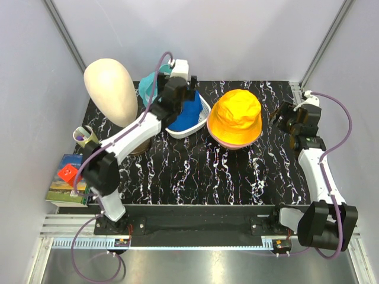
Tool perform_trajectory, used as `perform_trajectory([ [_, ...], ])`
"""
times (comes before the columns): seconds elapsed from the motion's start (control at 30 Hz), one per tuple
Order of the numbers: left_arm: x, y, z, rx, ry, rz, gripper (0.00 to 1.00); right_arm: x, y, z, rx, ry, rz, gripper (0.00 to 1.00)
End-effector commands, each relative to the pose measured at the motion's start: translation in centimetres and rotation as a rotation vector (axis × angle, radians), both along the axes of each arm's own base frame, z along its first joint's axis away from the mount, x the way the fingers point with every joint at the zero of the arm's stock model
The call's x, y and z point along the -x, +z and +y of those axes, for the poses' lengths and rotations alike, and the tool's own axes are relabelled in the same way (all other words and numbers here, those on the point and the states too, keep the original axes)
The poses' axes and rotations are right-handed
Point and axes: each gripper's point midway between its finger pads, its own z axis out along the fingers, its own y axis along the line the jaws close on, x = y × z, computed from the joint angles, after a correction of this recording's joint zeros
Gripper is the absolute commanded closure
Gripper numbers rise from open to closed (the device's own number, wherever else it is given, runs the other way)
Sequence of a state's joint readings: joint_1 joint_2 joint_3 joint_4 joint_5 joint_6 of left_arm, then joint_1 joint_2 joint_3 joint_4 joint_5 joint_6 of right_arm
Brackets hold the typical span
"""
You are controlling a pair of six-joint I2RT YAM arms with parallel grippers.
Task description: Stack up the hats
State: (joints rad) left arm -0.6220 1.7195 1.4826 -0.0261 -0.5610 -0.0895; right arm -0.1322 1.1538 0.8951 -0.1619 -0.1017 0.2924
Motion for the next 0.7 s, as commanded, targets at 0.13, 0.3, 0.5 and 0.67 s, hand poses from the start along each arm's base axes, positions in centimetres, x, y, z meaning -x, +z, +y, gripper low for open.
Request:
perform_trajectory([
  [0.13, -6.4, -1.4, 6.9, -0.388, 0.280, 0.074, 0.01, 0.0, -0.7, 0.3, -0.032, -0.001, 0.005, 0.19],
  [0.3, -8.4, -0.2, 9.1, -0.408, 0.351, 0.019, 0.01, -0.3, -0.8, 0.8, -0.050, 0.022, -0.001, 0.19],
  [0.5, -9.3, 0.2, 10.1, -0.449, 0.368, -0.004, 0.01, -0.5, -1.3, 1.2, -0.065, 0.042, 0.007, 0.19],
  [0.67, -10.9, -1.9, 10.7, -0.455, 0.325, 0.050, 0.01, -0.5, -1.1, 1.2, -0.063, 0.043, 0.003, 0.19],
])
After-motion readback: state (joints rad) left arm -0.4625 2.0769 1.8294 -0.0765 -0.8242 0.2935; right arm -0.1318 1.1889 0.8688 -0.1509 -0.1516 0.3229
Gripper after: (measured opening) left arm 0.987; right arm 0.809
